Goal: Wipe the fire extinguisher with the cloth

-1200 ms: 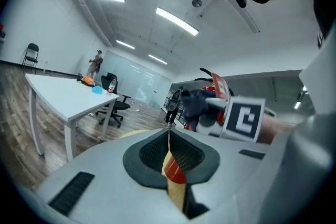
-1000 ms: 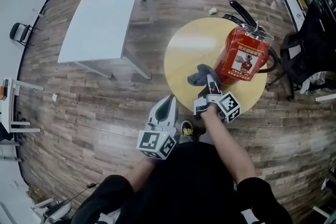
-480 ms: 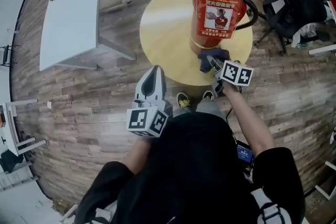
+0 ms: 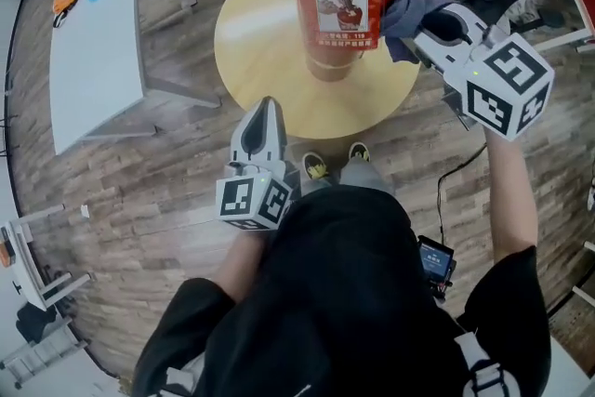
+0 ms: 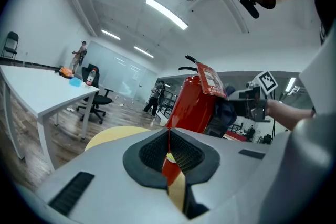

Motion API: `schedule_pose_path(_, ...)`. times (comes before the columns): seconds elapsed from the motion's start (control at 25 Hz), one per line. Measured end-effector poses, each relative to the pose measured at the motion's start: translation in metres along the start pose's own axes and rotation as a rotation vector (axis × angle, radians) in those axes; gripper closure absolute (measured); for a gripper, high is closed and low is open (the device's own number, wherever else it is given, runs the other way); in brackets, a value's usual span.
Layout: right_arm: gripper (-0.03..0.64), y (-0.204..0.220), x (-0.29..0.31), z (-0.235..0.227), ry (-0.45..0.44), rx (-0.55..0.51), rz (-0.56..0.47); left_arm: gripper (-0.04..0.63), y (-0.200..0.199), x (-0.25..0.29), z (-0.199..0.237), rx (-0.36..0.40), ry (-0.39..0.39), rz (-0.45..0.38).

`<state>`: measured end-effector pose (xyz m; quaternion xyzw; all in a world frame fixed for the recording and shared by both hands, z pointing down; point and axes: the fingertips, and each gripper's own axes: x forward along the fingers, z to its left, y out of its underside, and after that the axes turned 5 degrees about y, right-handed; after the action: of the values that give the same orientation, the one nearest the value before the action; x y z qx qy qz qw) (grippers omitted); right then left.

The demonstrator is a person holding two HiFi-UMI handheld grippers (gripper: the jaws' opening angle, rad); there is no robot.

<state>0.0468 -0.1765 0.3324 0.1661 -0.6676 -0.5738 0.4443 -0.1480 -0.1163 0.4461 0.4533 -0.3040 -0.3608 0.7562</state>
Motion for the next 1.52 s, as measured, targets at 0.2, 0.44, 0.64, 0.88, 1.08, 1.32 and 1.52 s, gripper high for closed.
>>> schedule_pose_path(0.2, 0.519, -0.062, -0.036, -0.005, 0.014, -0.172, 0.038, 0.571, -0.013, 0.001, -0.006, 0.003, 0.01, -0.021)
schedule_pose_path(0.44, 0.519, -0.064, -0.027, -0.008, -0.087, -0.179, 0.174, 0.571, -0.02, -0.006, 0.002, -0.016, -0.012, -0.043)
schedule_pose_path(0.64, 0.52, -0.041, -0.03, -0.013, -0.122, -0.148, 0.176, 0.571, -0.021, -0.012, 0.011, -0.026, -0.039, -0.055)
schedule_pose_path(0.88, 0.519, -0.001, -0.024, -0.027, -0.115, -0.168, 0.122, 0.571, -0.018, -0.005, 0.006, -0.018, -0.057, -0.044)
schedule_pose_path(1.08, 0.518, 0.072, 0.015, -0.038, -0.128, -0.224, 0.195, 0.571, -0.015, 0.007, -0.003, -0.002, -0.098, -0.022)
schedule_pose_path(1.32, 0.519, 0.158, 0.07, -0.032, -0.155, -0.313, 0.277, 0.571, -0.026, 0.022, -0.028, 0.021, -0.142, -0.029)
schedule_pose_path(1.52, 0.517, 0.196, 0.089, -0.038, -0.261, -0.192, 0.174, 0.571, -0.021, 0.032, -0.043, 0.039, -0.175, -0.023)
